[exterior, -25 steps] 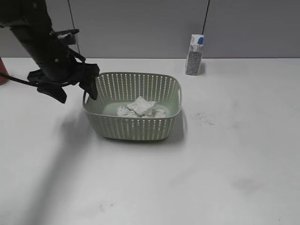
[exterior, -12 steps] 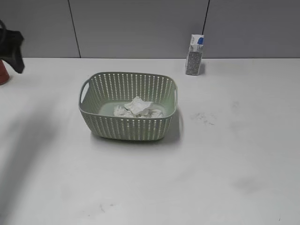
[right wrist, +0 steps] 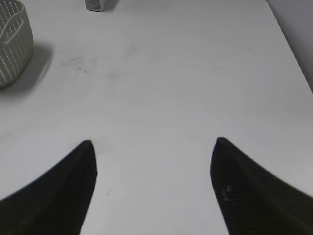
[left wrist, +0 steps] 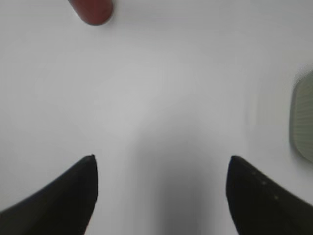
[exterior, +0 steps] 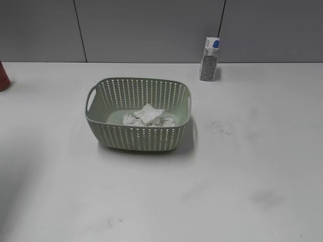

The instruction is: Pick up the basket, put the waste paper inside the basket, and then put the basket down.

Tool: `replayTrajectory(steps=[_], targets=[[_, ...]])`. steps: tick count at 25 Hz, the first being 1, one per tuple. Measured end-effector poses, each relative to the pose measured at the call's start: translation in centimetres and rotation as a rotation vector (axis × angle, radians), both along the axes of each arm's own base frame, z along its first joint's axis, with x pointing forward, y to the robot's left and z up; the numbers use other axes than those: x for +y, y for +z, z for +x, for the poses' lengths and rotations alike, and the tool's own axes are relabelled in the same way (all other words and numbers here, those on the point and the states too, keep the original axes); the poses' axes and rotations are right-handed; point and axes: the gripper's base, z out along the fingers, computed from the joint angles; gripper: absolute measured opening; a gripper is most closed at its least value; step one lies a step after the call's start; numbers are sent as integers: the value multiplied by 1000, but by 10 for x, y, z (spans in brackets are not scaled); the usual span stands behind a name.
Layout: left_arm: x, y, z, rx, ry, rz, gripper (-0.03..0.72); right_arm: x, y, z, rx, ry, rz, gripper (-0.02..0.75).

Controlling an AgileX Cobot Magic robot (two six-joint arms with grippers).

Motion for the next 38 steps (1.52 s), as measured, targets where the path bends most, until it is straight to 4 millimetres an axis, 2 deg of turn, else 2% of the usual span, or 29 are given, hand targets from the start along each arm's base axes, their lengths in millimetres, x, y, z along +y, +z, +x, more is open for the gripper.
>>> replayTrajectory(steps=[3,7,11,16,23,27,32,38], targets=[[-1,8,-40,-81,0,2,610,0,0,0,-2,-1,2,578],[-2,9,-96,-192,7,5,594,0,0,0,-2,-1,2,578],[-1,-3,-147,-262,9,33,588,0,0,0,-3,-1,2,578],[-1,-33,-192,-298,9,40,587,0,0,0,-3,-1,3,578],[-2,-59,-226,-358,10,42,587,0,0,0,-2,-2,3,578],[-2,-56,-238,-419,10,42,587,0,0,0,-2,-2,3,577],[-2,-65,-253,-417,26,26,587,0,0,0,-2,-2,3,577],[-2,-64,-268,-493,63,-5,583,0,0,0,-2,-2,3,575]])
